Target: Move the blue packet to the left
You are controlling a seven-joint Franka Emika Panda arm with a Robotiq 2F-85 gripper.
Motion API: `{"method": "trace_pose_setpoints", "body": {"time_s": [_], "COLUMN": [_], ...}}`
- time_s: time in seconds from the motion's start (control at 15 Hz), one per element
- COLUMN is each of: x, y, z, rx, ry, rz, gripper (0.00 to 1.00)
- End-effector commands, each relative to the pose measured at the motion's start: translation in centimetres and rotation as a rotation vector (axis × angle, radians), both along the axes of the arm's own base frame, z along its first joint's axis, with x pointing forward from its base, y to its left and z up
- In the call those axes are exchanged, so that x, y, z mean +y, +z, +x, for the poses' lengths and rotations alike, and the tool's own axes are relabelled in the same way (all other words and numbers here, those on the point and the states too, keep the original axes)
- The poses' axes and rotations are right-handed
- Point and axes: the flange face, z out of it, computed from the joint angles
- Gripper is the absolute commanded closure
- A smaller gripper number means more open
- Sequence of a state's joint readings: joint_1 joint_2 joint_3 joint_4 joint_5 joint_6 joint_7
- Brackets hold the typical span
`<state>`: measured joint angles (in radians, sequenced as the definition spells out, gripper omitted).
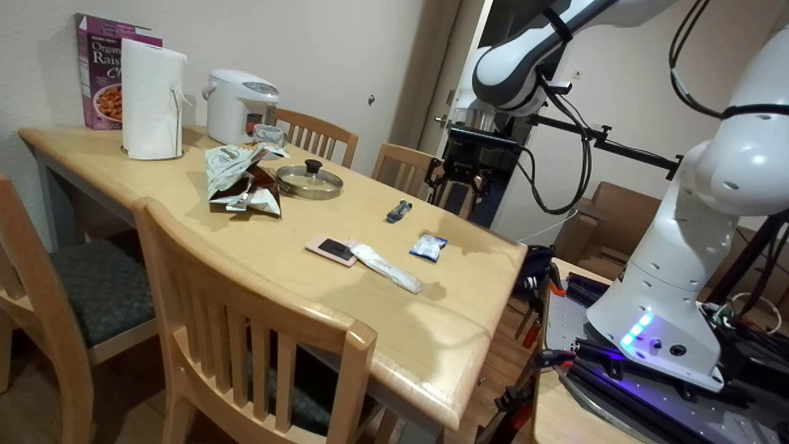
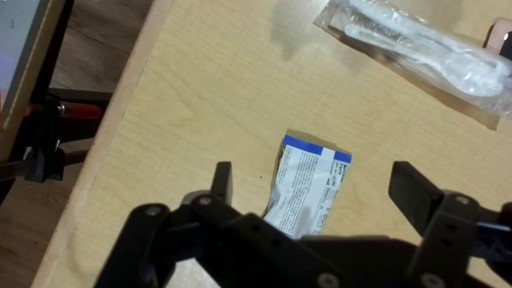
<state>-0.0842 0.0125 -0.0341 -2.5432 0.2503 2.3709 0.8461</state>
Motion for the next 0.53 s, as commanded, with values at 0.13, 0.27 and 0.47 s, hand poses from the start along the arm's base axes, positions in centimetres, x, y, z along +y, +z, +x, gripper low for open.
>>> {"method": "trace_pose_setpoints", "body": {"time_s": [0.13, 0.27, 0.47], "x": [0.1, 0.2, 0.4], "y": [-0.7, -1.8, -4.2], "z": [1.1, 1.3, 1.8], "rx": [0.025, 0.056, 0.086], "ry": [0.008, 0.017, 0.031], "rz": [-0.076, -0.083, -0.052], "gripper": [0.0, 0.0, 0.0]}}
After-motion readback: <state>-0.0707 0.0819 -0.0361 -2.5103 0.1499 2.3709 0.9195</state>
